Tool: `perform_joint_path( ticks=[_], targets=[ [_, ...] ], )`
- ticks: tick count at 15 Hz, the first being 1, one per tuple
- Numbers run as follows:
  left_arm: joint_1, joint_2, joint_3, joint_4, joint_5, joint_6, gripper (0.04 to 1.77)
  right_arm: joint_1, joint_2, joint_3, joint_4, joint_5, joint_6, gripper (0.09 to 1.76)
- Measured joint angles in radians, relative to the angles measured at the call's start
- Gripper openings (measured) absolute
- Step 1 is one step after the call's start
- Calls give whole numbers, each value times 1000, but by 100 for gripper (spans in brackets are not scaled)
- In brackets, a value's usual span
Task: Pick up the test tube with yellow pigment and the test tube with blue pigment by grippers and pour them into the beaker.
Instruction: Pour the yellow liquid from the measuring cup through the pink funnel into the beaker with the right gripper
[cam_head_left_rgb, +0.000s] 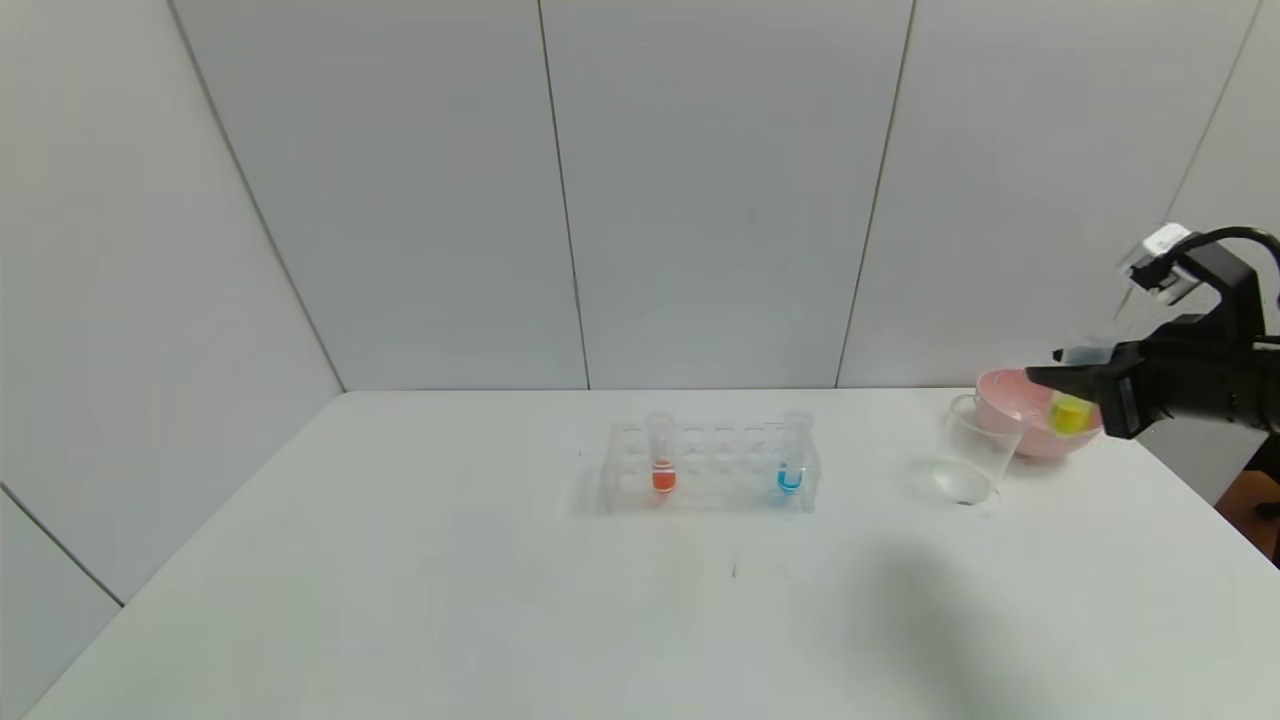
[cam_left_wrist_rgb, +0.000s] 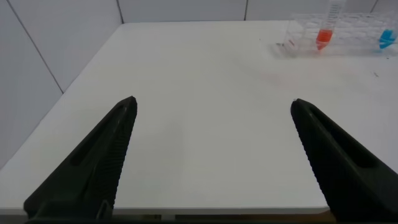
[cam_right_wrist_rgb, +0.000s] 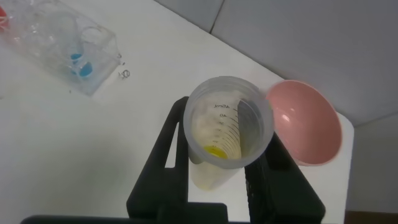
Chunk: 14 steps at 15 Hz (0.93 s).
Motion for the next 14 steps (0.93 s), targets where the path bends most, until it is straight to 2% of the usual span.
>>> perform_joint_path(
  ticks=[4, 7, 11, 14],
  targets=[
    [0, 0, 0, 0, 0, 0, 176, -126, 76, -124, 66, 35, -98, 57],
    [0, 0, 0, 0, 0, 0, 176, -179, 157, -279, 268, 30, -200, 57],
    [0, 0, 0, 0, 0, 0, 176, -193, 275, -524, 526, 23, -266, 57],
    [0, 0, 0, 0, 0, 0, 176, -187, 359, -709, 753, -58, -366, 57]
  ],
)
